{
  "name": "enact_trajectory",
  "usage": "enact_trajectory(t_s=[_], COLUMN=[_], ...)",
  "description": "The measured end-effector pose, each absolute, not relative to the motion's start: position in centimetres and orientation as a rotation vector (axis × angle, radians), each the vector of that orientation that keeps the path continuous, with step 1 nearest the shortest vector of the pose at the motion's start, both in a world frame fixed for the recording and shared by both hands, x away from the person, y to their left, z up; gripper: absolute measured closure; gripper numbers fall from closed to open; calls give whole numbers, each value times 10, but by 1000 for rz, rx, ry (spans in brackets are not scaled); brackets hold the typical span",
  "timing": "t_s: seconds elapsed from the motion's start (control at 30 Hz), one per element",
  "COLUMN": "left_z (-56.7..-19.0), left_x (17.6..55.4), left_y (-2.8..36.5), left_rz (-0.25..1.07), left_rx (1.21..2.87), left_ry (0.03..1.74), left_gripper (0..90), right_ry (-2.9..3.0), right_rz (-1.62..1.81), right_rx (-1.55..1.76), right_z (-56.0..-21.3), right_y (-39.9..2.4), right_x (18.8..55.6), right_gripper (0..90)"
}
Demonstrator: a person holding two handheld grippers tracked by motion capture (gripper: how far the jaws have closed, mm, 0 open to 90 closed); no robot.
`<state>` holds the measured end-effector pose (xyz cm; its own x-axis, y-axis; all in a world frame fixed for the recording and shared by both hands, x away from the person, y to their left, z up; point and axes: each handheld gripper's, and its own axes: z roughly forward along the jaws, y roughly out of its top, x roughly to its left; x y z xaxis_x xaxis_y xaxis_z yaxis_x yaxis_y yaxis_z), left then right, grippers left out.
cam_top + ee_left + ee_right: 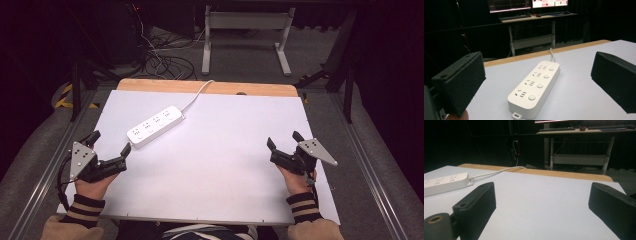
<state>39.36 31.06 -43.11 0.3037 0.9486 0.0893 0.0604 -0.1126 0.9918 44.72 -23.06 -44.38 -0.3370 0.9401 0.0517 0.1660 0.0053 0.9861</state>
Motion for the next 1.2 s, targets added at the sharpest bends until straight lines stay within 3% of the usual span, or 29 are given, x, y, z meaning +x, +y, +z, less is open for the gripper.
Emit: enact_trajectory(t_s=[0.4,0.57,0.63,0.73,0.77,0.87,1.2], left_z=[-427,-425,-425,-424,-424,-422,-399], left_x=[388,387,387,388,389,392,413], left_y=[310,315,317,319,319,317,315], left_rz=[1021,999,1007,991,982,991,1118], left_rx=[1454,1425,1410,1420,1428,1448,1425], left_ry=[950,969,996,1001,1008,1020,1015], left_gripper=[118,342,385,615,729,897,900], right_ry=[1583,1583,1581,1581,1584,1592,1587], right_rz=[1402,1401,1408,1418,1418,1423,1425], right_rx=[1152,1151,1151,1145,1149,1146,1144], right_z=[-444,-443,-443,-443,-444,-444,-443], right_y=[-230,-230,-230,-230,-230,-229,-228], right_x=[447,447,447,447,447,448,448], right_gripper=[84,84,85,85,85,85,90])
